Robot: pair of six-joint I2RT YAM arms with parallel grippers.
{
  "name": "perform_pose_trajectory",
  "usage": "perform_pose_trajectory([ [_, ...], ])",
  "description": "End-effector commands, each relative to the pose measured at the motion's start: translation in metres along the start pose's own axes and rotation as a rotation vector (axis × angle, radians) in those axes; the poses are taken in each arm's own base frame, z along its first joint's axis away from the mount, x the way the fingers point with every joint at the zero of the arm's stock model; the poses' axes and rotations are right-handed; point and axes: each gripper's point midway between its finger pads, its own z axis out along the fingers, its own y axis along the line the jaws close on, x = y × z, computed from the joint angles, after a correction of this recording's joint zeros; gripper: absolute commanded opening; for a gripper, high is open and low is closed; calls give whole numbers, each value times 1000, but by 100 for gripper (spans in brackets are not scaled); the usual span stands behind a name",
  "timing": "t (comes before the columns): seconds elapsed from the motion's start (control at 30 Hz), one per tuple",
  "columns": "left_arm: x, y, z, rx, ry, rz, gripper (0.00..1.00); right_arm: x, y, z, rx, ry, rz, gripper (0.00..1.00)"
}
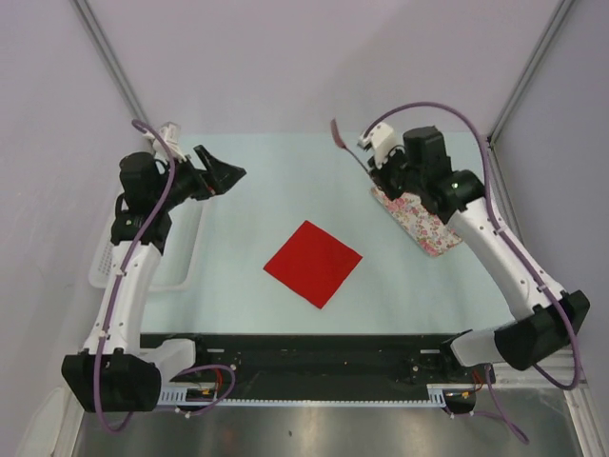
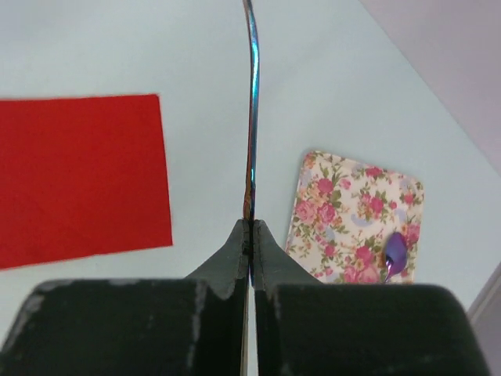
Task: Place the utensils on the paper napkin and roll it up
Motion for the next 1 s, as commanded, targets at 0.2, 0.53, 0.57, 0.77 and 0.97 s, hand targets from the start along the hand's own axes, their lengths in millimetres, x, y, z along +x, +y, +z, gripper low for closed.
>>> perform_pose_trajectory([
  [0.2,74,-45,-12,247,222,-214,87,13,3,-20,428,-46,-706,0],
  [0.53,108,-75,-20,315,318,-246,79,-21,76,-68,615,-324,-1109,0],
  [0.57,106,-79,-20,322,324,-250,79,-21,79,-68,618,-323,-1125,0],
  [0.77,111,-89,-26,352,361,-296,75,-28,88,-71,659,-356,-1209,0],
  [0.97,121,-92,-30,358,395,-354,77,-24,95,-68,669,-378,-1271,0],
])
